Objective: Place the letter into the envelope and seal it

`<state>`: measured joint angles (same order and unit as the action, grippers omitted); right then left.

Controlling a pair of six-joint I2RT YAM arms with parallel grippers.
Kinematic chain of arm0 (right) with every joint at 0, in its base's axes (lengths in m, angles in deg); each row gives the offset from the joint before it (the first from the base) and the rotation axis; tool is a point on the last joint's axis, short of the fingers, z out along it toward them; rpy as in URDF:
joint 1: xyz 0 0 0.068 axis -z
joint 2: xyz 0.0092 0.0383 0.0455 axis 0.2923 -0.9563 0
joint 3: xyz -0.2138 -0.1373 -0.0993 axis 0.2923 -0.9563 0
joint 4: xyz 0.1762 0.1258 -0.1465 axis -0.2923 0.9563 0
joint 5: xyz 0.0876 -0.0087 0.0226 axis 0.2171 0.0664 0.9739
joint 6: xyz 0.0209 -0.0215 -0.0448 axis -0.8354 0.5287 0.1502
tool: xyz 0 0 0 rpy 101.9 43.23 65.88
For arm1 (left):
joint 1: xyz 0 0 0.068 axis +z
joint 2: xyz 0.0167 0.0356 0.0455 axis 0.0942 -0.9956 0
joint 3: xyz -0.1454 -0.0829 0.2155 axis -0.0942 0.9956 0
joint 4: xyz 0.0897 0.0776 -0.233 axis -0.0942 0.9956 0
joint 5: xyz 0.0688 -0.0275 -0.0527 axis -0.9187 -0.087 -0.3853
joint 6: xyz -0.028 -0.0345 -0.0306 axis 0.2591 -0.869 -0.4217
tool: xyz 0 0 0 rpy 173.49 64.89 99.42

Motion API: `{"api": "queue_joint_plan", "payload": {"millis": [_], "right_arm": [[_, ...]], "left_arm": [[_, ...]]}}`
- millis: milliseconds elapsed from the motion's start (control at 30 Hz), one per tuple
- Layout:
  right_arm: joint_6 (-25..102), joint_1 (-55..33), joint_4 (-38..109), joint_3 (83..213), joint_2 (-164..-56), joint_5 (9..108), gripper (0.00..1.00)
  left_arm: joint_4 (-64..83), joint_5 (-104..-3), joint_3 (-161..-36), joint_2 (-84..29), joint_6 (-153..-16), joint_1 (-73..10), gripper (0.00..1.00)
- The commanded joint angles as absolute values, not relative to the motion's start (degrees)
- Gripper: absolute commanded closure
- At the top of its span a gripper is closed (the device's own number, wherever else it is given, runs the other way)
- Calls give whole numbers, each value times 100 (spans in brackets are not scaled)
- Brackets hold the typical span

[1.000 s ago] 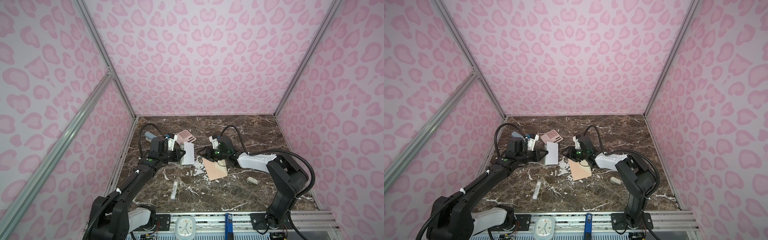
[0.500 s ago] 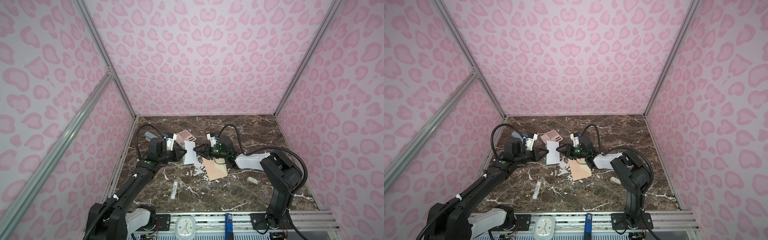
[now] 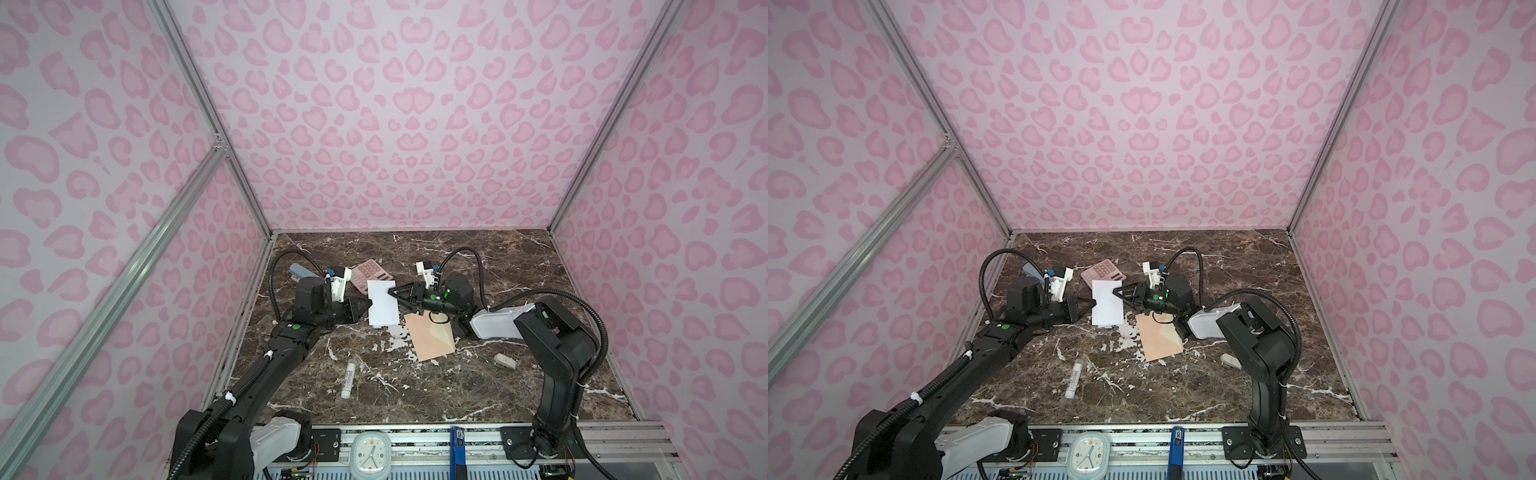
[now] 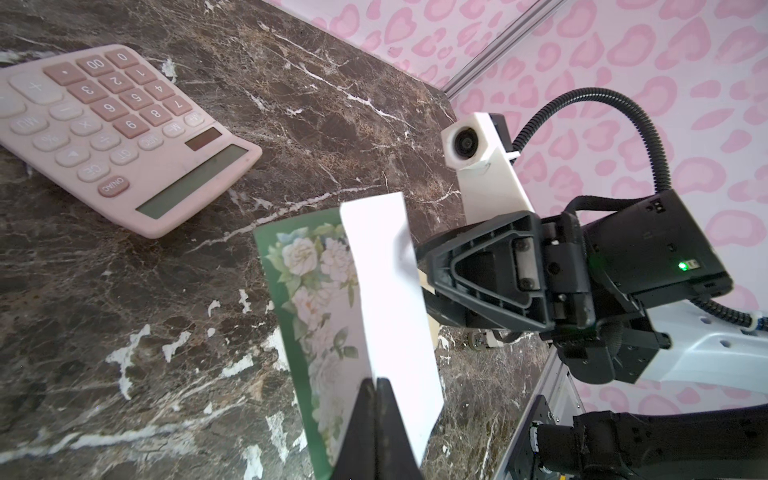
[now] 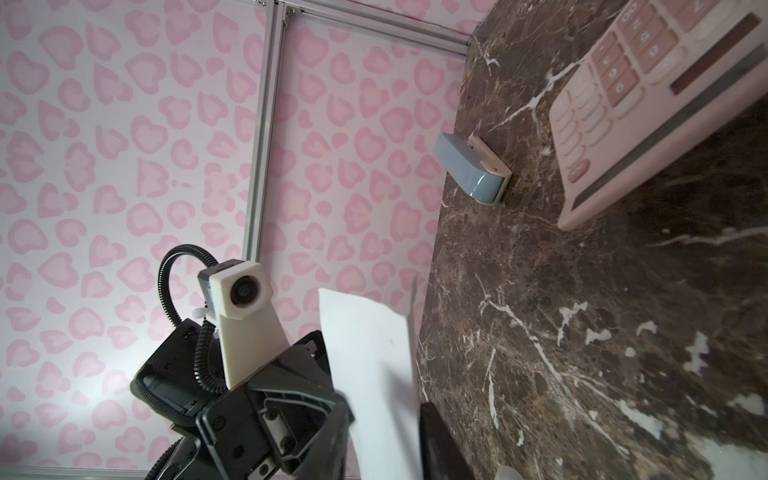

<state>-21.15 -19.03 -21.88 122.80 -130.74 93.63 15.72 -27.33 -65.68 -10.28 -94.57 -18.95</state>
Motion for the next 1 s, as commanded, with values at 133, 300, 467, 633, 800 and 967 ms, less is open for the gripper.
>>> {"api": "queue_joint_plan", "payload": {"millis": [133, 300, 467, 633, 800, 967], "right_arm": [[-1862, -1957, -2040, 12253, -13000, 9445, 75], [-1628, -1973, -1694, 12262, -12878, 9405, 83], [-1183, -1935, -1005, 12348, -12576, 9373, 96], [-127, -1846, 486, 12564, -12116, 9322, 98], [551, -1768, 1345, 12737, -11844, 9335, 98], [526, -1704, 1319, 12727, -11629, 9426, 97]], "left_arm": [[1460, -2748, -6553, -1033, -9443, -1882, 93], [1398, -2713, -6521, -1024, -9457, -1885, 87], [1364, -2786, -6434, -892, -9479, -1870, 51], [1415, -2833, -6384, -678, -9453, -1789, 31], [1206, -2660, -6328, -576, -9526, -1762, 19], [505, -2315, -6130, -622, -9847, -1762, 13]]}}
